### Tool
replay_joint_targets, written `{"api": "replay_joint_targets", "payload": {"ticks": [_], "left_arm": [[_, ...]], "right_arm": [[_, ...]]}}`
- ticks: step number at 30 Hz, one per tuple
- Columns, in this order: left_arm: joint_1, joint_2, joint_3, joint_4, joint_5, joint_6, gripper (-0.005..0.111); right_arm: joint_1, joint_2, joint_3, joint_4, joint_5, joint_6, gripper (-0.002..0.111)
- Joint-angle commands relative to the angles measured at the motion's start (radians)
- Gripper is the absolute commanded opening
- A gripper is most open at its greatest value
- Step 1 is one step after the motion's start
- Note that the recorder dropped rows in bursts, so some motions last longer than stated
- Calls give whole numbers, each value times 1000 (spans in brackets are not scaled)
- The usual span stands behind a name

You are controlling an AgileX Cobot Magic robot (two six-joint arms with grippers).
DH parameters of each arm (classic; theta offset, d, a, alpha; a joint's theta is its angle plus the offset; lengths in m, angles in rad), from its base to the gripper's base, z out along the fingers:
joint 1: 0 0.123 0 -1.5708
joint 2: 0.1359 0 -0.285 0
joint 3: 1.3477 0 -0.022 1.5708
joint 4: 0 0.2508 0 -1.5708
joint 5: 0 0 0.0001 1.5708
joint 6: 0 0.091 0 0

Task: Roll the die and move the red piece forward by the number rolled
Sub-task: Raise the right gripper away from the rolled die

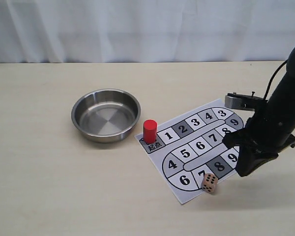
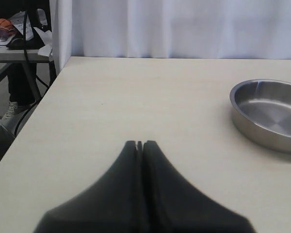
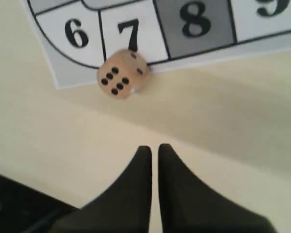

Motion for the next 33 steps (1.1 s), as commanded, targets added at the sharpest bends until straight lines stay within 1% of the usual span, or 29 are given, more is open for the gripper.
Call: {"api": "replay_joint_targets", "payload": {"ticks": [1, 5, 11, 13, 15, 20, 23, 26, 33], "left_arm": [[0, -1, 4, 0, -13, -6, 0], [0, -1, 4, 0, -13, -6, 0], [0, -1, 4, 0, -13, -6, 0], [0, -1, 4, 0, -13, -6, 0], [0, -1, 4, 0, -13, -6, 0], [0, -1, 4, 0, -13, -6, 0], [0, -1, 4, 0, -13, -6, 0], [0, -1, 4, 0, -13, -6, 0], [0, -1, 4, 0, -13, -6, 0]], "right_arm": [[-3, -24, 22, -6, 21, 31, 4], [-3, -84, 79, -6, -101, 46, 4], [0, -172, 130, -6, -188, 51, 4], [28, -186, 137, -25, -204, 51, 4], [79, -191, 140, -72, -211, 57, 4], [261, -191, 140, -276, -234, 173, 4], [334, -191, 140, -330, -252, 221, 4], [355, -191, 161, -320, -285, 224, 4], [358, -188, 255, -327, -392, 224, 4]]}}
